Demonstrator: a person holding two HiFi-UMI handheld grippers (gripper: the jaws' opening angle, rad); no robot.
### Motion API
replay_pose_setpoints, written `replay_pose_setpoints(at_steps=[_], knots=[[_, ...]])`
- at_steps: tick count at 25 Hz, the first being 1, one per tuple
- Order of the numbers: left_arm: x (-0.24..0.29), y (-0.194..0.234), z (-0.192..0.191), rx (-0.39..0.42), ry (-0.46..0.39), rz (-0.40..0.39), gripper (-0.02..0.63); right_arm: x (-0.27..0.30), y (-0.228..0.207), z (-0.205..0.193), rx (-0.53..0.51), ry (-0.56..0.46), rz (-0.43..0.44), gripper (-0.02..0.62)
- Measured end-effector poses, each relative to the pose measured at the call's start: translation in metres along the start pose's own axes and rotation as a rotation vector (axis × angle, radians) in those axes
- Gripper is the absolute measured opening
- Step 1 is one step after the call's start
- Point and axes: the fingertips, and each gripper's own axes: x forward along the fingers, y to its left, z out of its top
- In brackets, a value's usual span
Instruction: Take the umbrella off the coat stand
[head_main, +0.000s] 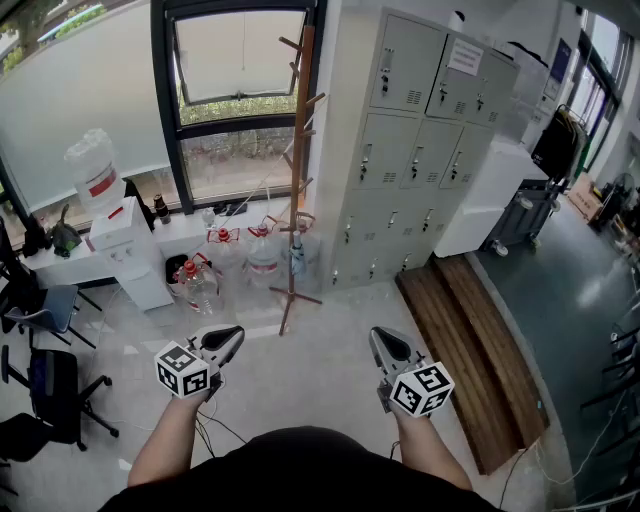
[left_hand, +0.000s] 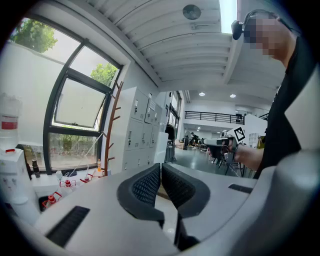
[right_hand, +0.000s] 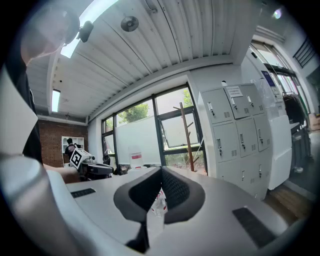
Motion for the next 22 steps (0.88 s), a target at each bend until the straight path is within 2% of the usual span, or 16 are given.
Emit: replay_pose_setpoints(at_steps=[7, 22], knots=[[-0.015, 0.004, -0.012, -0.014, 0.007, -0.012, 0.026, 0.002, 0.023, -0.004, -0.003, -0.011, 0.012, 0.014], [-0.047, 0.023, -0.021, -0.043, 0.02, -0.004, 0.026, 0.023, 0.043, -0.012, -0.007, 0.02, -0.03, 0.014]])
